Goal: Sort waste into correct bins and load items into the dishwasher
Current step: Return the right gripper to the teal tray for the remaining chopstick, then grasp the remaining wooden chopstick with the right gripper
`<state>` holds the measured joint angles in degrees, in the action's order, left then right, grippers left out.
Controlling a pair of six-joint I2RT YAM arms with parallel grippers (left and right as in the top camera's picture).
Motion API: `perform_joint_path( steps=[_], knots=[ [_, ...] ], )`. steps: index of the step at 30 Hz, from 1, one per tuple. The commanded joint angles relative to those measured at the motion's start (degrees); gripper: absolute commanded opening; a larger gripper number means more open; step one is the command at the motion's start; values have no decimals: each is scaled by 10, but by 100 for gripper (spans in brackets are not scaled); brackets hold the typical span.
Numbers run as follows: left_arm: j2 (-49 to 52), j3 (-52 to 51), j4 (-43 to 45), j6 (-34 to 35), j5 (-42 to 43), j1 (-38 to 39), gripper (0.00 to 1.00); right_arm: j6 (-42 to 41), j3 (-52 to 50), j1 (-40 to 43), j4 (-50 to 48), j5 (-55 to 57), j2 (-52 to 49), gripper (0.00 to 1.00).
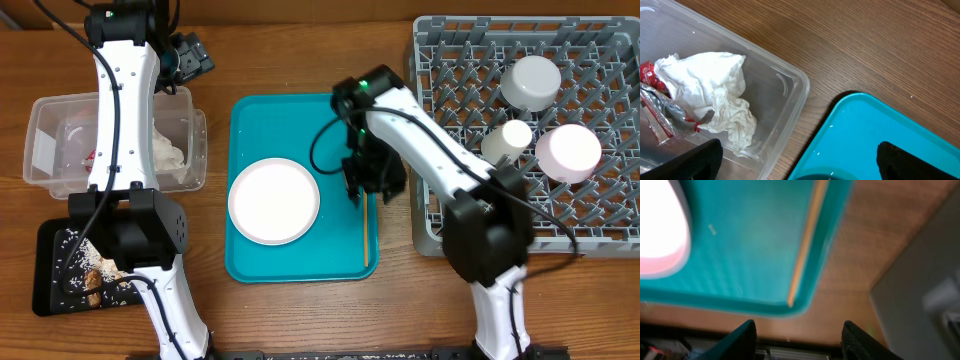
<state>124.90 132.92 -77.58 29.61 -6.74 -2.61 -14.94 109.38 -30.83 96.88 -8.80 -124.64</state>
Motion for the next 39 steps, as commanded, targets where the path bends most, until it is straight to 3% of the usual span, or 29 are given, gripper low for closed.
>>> perform_joint_path(
  steps=[1, 10, 13, 19, 39],
  knots=[
    [-1, 12, 0, 4, -9, 5, 100, -19, -70, 1, -31, 3, 60, 57],
    [-1, 12, 0, 4, -9, 5, 100, -60, -123, -21, -164, -13, 63, 53],
    [-1, 12, 0, 4, -9, 5, 100, -81, -123, -29, -194, -9, 63, 47],
    [-1, 12, 0, 4, -9, 5, 100, -167, -138, -42, -207, 105, 63, 48],
    [-1, 12, 0, 4, -9, 9, 100, -162, -241, -42, -343, 74, 63, 50]
  ],
)
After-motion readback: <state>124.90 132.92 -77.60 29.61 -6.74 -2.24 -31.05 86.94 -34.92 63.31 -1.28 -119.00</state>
